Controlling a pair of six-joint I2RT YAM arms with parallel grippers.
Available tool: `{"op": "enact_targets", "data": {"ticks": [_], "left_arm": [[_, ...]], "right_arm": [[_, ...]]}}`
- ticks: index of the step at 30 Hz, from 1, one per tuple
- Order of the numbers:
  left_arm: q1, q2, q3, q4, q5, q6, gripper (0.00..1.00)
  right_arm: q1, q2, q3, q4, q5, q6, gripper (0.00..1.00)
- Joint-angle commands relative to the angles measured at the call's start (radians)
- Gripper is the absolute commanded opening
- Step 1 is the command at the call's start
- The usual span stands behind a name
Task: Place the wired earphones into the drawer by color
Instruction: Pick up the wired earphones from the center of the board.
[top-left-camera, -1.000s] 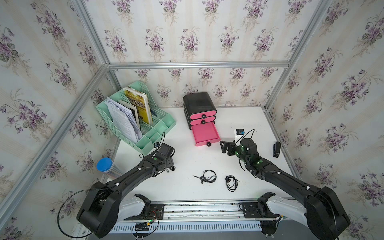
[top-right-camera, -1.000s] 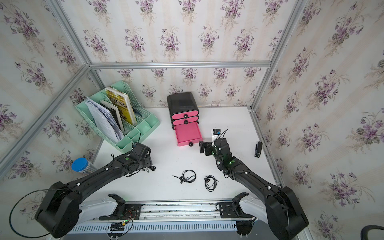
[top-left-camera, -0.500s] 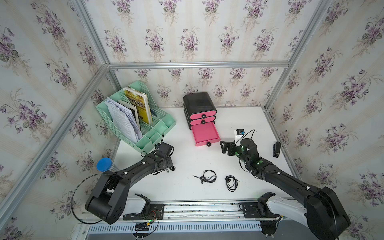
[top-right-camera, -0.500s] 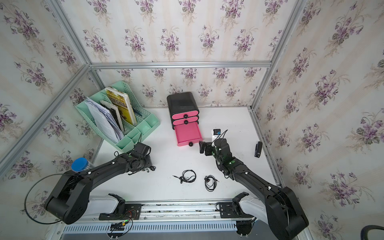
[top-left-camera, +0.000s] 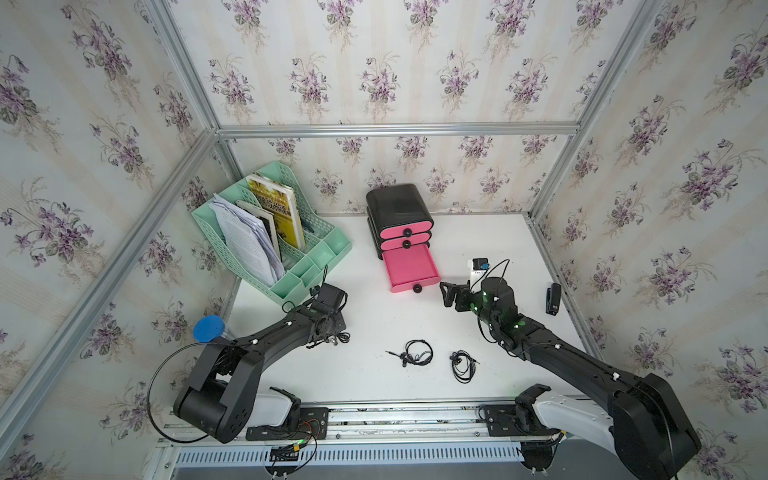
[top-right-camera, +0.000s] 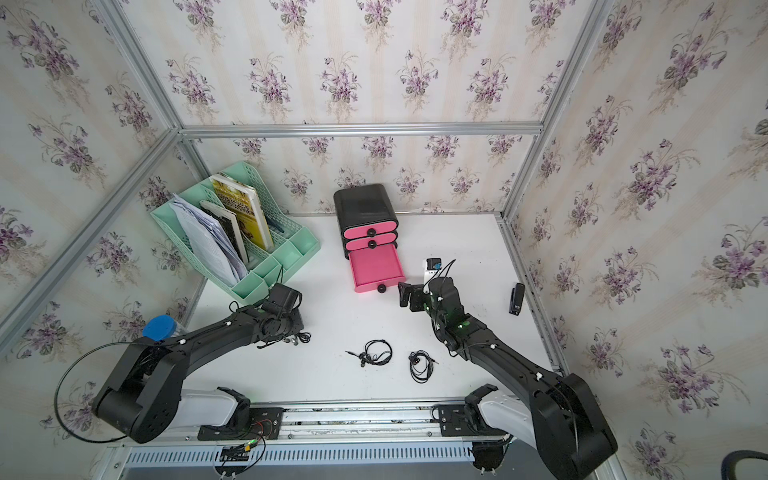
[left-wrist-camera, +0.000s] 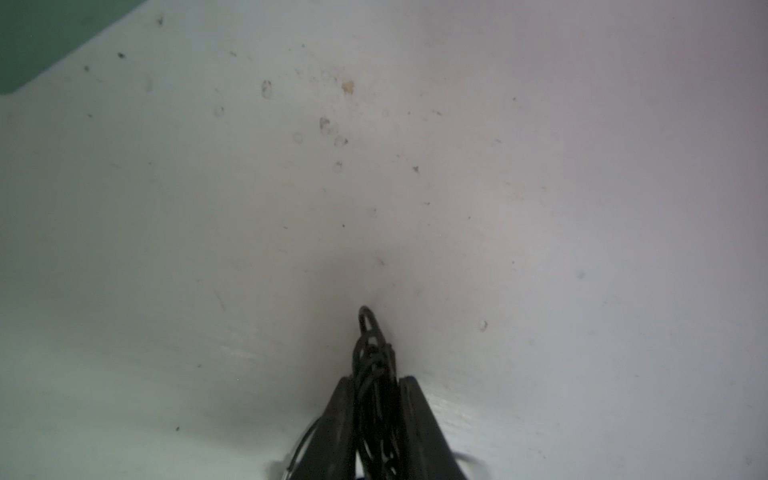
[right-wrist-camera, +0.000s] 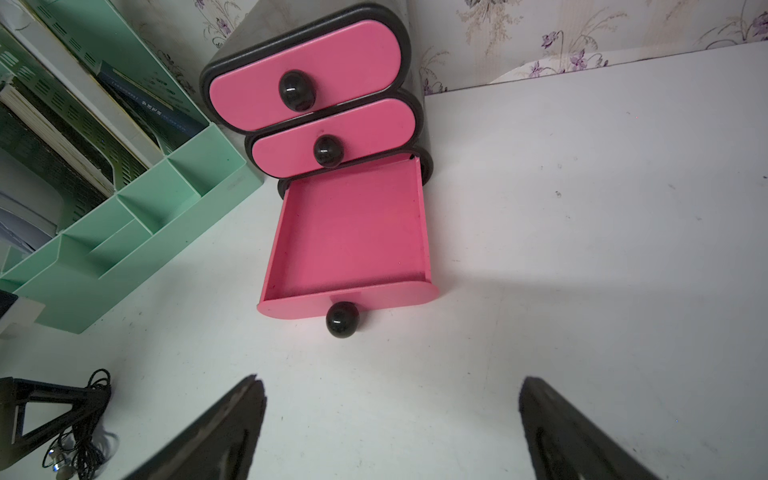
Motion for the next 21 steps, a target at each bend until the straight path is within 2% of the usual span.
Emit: {"op": "enact_targets", "data": {"ticks": [1,12,21], "left_arm": [[0.002,-0.014,0.002,0.001,-0.008,0.003,0.15],[0.002,-0.071,0.024,-0.029,0.016,0.018,0.02],[-0.005,-0.244,0.083,-0.050,0.108,0.043,0.00]], "right_arm": [[0.001,-0.003,0.000,0.020,0.012,-0.007,1.00],[0.001,-0.016,-0.002,0.019,0.019,-0.007,1.00],[0.001,-0.029,-0.009,0.020,0.025,-0.005,1.00]]}}
